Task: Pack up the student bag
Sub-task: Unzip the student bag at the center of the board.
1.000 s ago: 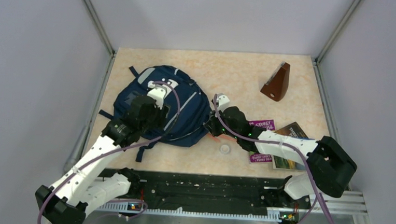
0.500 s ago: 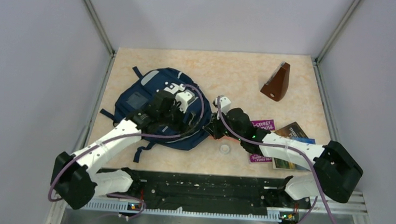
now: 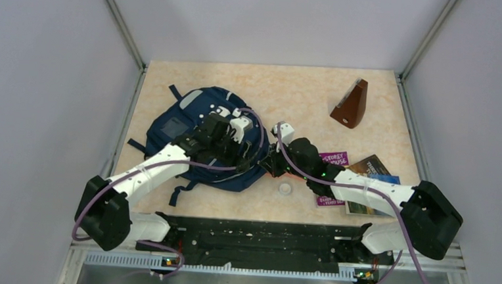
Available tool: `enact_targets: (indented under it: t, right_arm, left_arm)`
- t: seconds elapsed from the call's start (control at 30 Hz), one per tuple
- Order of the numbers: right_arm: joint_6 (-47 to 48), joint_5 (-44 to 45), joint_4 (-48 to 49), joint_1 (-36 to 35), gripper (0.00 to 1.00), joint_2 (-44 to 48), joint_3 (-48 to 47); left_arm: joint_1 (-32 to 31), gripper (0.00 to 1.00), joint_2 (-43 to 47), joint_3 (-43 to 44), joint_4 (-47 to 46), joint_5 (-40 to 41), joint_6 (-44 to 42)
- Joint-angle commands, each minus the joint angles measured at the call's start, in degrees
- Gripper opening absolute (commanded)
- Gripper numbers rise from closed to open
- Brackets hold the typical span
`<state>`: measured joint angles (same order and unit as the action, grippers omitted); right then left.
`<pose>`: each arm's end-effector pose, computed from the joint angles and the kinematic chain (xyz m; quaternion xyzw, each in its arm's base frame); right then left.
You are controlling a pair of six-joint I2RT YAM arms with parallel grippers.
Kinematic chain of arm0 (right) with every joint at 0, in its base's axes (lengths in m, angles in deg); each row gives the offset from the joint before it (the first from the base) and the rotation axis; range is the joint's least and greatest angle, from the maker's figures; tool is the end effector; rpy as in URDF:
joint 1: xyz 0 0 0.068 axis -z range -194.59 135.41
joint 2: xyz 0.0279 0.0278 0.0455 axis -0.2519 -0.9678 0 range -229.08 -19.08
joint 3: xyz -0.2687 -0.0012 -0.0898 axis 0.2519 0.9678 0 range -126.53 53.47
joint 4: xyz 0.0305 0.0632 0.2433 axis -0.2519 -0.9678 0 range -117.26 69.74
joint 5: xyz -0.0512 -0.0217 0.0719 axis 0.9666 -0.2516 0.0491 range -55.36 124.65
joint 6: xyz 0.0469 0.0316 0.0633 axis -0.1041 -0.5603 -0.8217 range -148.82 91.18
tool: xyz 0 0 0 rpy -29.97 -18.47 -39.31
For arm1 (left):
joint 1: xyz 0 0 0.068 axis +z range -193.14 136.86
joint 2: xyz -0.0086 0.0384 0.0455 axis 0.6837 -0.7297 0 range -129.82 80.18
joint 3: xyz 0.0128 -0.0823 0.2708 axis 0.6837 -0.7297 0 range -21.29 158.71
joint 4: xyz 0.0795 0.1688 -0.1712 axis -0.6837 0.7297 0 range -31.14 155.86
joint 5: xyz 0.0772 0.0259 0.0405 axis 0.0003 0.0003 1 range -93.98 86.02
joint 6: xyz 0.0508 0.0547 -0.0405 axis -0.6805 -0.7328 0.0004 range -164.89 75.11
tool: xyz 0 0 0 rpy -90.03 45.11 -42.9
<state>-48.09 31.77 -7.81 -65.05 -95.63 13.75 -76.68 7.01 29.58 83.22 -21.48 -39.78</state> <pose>0.1985 0.2464 0.2260 -0.2390 0.8056 0.3270 0.4325 0.2221 -0.1742 0.2369 0.2800 0.8766 -0.2542 0.2977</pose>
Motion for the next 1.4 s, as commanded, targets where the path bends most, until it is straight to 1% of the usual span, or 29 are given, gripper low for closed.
enact_targets:
  t: [0.0,0.2,0.33,0.8,0.83,0.87,0.9,0.93,1.0,1.03,1.17,1.37]
  right_arm:
    - [-0.45,-0.81,4.21,0.18,0.0,2.95,0.06]
    - [-0.51,-0.9,4.51,0.18,0.0,2.83,0.26]
    - [-0.65,-0.99,4.67,0.18,0.0,2.56,0.26]
    - [-0.95,-0.82,5.38,0.19,0.0,2.95,0.83]
    - [-0.97,-0.7,5.39,0.18,0.0,2.98,0.87]
    - [-1.01,-0.51,5.39,0.19,0.0,3.0,0.92]
    - [-1.02,-0.27,5.37,0.16,0.0,3.02,0.96]
    - [-1.02,-0.02,5.39,0.18,0.0,3.08,1.09]
    - [-0.92,0.61,5.25,0.17,0.0,3.17,1.14]
    - [-0.9,1.06,5.04,0.18,0.0,3.17,1.14]
    - [-0.49,2.69,4.86,0.18,0.0,3.01,1.23]
    - [0.39,7.5,4.18,0.18,0.0,1.72,0.88]
  left_arm:
    - [-0.32,0.63,-1.78,2.9,-0.82,2.63,0.89]
    - [-0.65,0.54,-2.71,2.83,-0.33,4.79,0.79]
    - [-1.42,0.54,-3.5,2.92,-0.1,3.05,0.47]
    - [-3.85,0.54,-6.21,3.18,0.51,0.81,-0.27]
    - [-3.94,0.52,-6.55,3.26,0.58,0.41,-0.27]
    - [-4.06,0.49,-6.66,3.31,0.6,-0.16,-0.25]
    - [-4.14,0.4,-6.8,3.35,0.6,-0.6,-0.27]
    - [-4.21,0.29,-6.77,3.41,0.6,-0.65,-0.2]
    - [-4.28,0.04,-6.19,3.72,1.09,1.22,-0.26]
    - [-4.26,0.0,-5.68,4.08,1.83,3.51,-0.31]
    - [-4.3,0.0,-2.51,4.49,3.24,8.91,-0.47]
    - [-4.25,0.0,2.64,4.17,4.73,16.16,-0.2]
